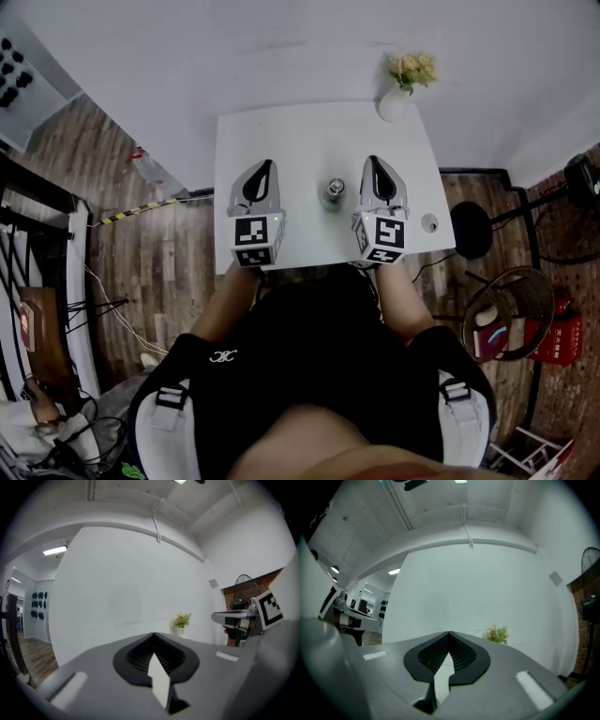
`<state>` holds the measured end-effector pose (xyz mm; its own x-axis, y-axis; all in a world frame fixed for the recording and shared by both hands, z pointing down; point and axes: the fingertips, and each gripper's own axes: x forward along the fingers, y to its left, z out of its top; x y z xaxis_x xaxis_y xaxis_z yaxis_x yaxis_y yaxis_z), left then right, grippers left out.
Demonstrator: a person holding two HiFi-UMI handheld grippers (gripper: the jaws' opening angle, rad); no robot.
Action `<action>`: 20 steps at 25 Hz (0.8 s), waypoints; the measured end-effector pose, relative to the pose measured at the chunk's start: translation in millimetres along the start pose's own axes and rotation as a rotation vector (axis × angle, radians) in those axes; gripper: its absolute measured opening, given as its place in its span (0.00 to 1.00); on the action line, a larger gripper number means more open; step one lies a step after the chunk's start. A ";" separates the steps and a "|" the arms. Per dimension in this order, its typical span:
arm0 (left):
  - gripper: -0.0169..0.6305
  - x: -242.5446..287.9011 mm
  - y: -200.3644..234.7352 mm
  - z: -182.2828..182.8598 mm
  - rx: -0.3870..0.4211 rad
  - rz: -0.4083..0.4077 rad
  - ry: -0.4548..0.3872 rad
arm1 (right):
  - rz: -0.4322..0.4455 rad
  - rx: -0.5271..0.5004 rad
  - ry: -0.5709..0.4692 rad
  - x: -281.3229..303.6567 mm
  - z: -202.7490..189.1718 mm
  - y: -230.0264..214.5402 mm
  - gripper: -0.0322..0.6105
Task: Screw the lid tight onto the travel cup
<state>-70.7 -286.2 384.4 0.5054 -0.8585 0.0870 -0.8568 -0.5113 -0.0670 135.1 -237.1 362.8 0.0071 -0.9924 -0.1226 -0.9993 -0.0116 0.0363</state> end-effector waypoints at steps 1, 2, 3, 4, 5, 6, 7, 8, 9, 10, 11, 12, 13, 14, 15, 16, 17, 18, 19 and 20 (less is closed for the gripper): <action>0.11 -0.8 -1.2 -2.8 -0.003 -0.001 0.010 | 0.002 0.002 0.001 -0.8 0.2 0.6 0.05; 0.11 -1.1 -2.0 -5.2 -0.003 -0.002 0.016 | 0.004 0.003 0.000 -1.6 0.9 1.3 0.05; 0.11 -1.1 -2.5 -7.5 -0.002 -0.003 0.018 | 0.006 0.003 -0.001 -2.3 1.6 2.2 0.05; 0.11 -1.3 -2.7 -9.6 -0.002 -0.004 0.020 | 0.009 0.003 -0.001 -3.2 2.1 3.6 0.05; 0.11 -1.7 -2.8 -11.4 -0.005 -0.004 0.023 | 0.013 0.001 0.001 -4.1 1.9 5.5 0.05; 0.11 -2.1 -2.9 -12.7 -0.008 -0.004 0.025 | 0.019 -0.004 0.003 -5.0 1.1 7.9 0.05; 0.11 -2.3 -3.1 -13.5 -0.012 -0.003 0.025 | 0.027 -0.010 0.006 -5.9 -0.1 10.3 0.05; 0.11 -2.5 -3.7 -13.9 -0.017 0.000 0.024 | 0.035 -0.015 0.008 -6.9 -1.8 12.3 0.05; 0.11 -2.8 -4.5 -13.8 -0.023 0.001 0.023 | 0.042 -0.018 0.010 -7.8 -3.7 13.6 0.05; 0.11 -3.0 -5.6 -13.3 -0.027 0.001 0.022 | 0.047 -0.017 0.014 -8.8 -5.8 14.3 0.06; 0.11 -3.2 -6.8 -13.2 -0.029 -0.003 0.021 | 0.049 -0.015 0.018 -9.7 -7.6 14.9 0.05; 0.11 -3.6 -7.9 -13.9 -0.028 -0.009 0.021 | 0.051 -0.013 0.021 -10.6 -8.6 15.5 0.06; 0.11 -4.4 -9.1 -14.8 -0.025 -0.016 0.022 | 0.051 -0.012 0.022 -11.5 -8.8 16.4 0.06; 0.11 -5.4 -10.5 -14.9 -0.023 -0.024 0.022 | 0.051 -0.013 0.022 -12.4 -8.4 17.3 0.05; 0.11 -6.2 -11.9 -14.4 -0.024 -0.031 0.023 | 0.051 -0.016 0.021 -13.1 -7.8 17.8 0.06; 0.11 -6.5 -13.3 -13.8 -0.025 -0.037 0.023 | 0.049 -0.017 0.021 -13.6 -7.6 18.0 0.06; 0.11 -6.4 -15.1 -12.7 -0.027 -0.044 0.021 | 0.047 -0.016 0.021 -14.0 -7.9 17.9 0.06; 0.11 -6.4 -17.1 -12.0 -0.029 -0.051 0.020 | 0.046 -0.013 0.023 -14.8 -9.0 17.8 0.06; 0.11 -7.2 -18.9 -12.6 -0.030 -0.056 0.021 | 0.045 -0.010 0.027 -16.6 -10.6 18.0 0.06; 0.11 -8.6 -20.4 -13.9 -0.030 -0.060 0.024 | 0.044 -0.008 0.032 -19.1 -12.4 18.5 0.06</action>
<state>-59.1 -267.8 398.9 0.5537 -0.8250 0.1133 -0.8279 -0.5600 -0.0311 116.9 -219.9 378.1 -0.0359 -0.9954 -0.0891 -0.9983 0.0316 0.0487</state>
